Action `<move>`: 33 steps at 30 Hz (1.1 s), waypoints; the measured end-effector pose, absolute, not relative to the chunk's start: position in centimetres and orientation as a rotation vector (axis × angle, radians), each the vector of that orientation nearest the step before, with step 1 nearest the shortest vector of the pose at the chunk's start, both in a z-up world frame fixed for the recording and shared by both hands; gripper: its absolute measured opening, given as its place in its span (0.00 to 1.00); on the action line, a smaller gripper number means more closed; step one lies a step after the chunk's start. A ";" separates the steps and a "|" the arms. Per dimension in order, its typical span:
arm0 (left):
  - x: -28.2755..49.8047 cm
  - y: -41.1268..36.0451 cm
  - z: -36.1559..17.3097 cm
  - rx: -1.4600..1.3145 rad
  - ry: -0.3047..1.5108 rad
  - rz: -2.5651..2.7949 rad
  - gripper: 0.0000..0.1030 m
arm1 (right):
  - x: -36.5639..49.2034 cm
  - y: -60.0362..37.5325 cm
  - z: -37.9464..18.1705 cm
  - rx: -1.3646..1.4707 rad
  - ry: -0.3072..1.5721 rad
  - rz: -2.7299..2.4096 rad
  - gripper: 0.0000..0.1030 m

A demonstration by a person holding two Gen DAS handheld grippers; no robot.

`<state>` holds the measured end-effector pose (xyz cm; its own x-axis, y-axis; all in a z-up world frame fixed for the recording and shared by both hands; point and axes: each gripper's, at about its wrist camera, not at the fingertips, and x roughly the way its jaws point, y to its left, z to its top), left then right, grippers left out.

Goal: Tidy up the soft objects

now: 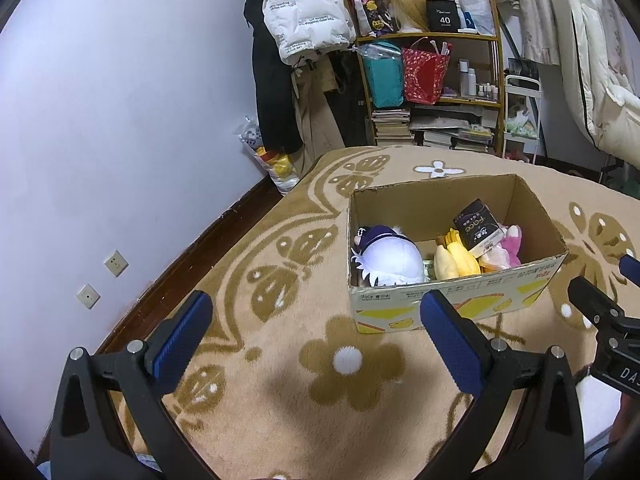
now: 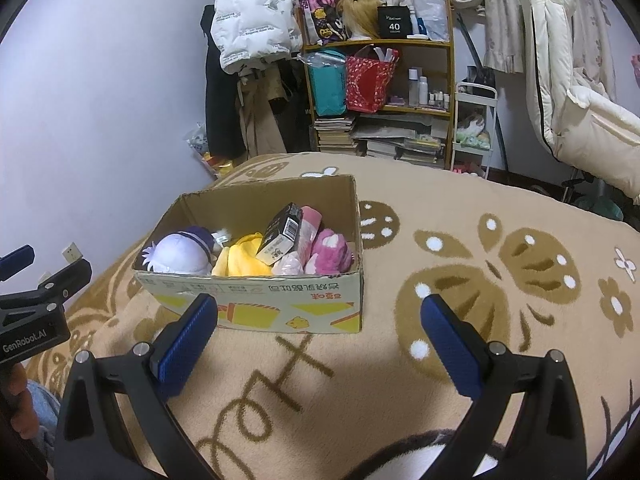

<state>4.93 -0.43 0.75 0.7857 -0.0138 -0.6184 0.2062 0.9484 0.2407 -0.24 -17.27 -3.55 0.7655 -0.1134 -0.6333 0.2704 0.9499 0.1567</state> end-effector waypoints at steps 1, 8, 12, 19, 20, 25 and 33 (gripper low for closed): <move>4.9 -0.5 0.7 0.306 0.657 -0.120 1.00 | -0.2 -17.3 -3.6 0.245 0.668 -0.210 1.00; 4.9 -0.5 0.8 0.306 0.657 -0.119 1.00 | -0.2 -17.2 -3.5 0.247 0.668 -0.211 1.00; 4.8 -0.5 0.9 0.304 0.657 -0.121 1.00 | -0.2 -17.3 -3.6 0.248 0.668 -0.207 1.00; 4.7 -0.6 0.9 0.317 0.658 -0.124 1.00 | -0.2 -17.2 -3.6 0.243 0.668 -0.202 1.00; 4.8 -0.6 1.0 0.318 0.657 -0.124 1.00 | -0.2 -17.3 -3.6 0.241 0.668 -0.200 1.00; 4.8 -0.5 0.9 0.317 0.662 -0.122 1.00 | -0.2 -17.5 -3.5 0.233 0.670 -0.196 1.00; 4.9 -0.4 0.9 0.317 0.663 -0.120 1.00 | -0.2 -17.6 -3.3 0.234 0.660 -0.206 1.00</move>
